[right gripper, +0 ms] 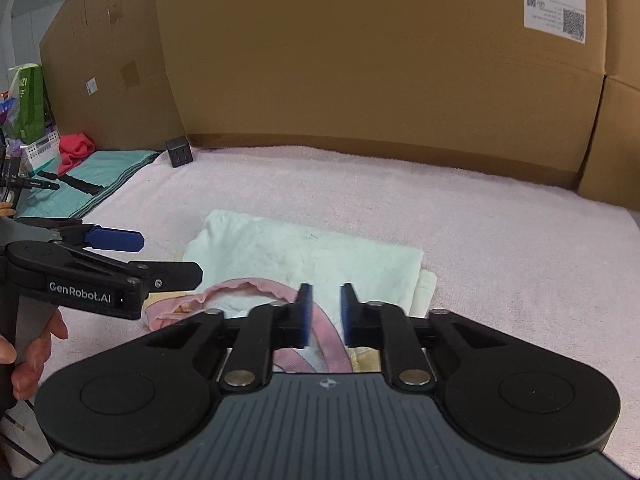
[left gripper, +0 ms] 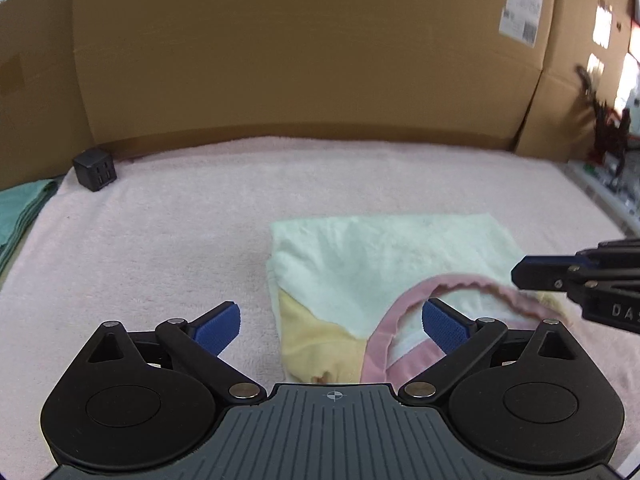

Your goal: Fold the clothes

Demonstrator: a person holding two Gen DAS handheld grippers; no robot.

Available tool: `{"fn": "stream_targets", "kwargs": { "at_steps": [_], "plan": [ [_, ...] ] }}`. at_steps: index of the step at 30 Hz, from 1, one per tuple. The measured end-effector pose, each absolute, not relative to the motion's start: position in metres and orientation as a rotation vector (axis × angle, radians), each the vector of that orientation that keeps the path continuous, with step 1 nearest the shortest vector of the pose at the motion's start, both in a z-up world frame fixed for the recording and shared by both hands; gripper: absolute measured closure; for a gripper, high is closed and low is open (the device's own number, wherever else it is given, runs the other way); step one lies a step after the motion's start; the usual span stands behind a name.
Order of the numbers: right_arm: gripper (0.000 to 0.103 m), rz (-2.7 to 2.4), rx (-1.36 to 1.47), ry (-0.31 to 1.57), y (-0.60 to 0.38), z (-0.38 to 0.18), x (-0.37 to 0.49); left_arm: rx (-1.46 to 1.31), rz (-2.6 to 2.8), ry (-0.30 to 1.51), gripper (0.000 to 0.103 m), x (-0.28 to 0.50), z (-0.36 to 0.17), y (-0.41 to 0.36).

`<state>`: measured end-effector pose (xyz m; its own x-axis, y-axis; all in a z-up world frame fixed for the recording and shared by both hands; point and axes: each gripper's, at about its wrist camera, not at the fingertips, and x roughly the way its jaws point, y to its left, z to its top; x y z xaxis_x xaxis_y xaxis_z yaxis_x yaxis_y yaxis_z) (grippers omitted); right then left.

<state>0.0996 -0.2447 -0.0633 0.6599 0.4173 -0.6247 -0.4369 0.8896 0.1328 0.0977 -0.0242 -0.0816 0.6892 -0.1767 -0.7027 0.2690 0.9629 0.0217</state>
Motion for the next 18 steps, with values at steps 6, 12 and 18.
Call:
{"fn": "stream_targets", "kwargs": {
  "at_steps": [6, 12, 18],
  "plan": [
    [0.100, 0.424, -0.090, 0.764, -0.252, -0.080, 0.096, 0.153, -0.175, 0.810, 0.002, 0.102, -0.086, -0.017],
    [0.097, 0.408, -0.056, 0.667, -0.248, -0.048, 0.109, 0.084, -0.179, 0.723, 0.000, 0.116, -0.044, -0.019],
    [0.100, 0.426, 0.012, 0.810, -0.223, -0.083, 0.170, 0.044, -0.335, 0.965, 0.002, 0.154, -0.078, -0.047]
  ]
}}
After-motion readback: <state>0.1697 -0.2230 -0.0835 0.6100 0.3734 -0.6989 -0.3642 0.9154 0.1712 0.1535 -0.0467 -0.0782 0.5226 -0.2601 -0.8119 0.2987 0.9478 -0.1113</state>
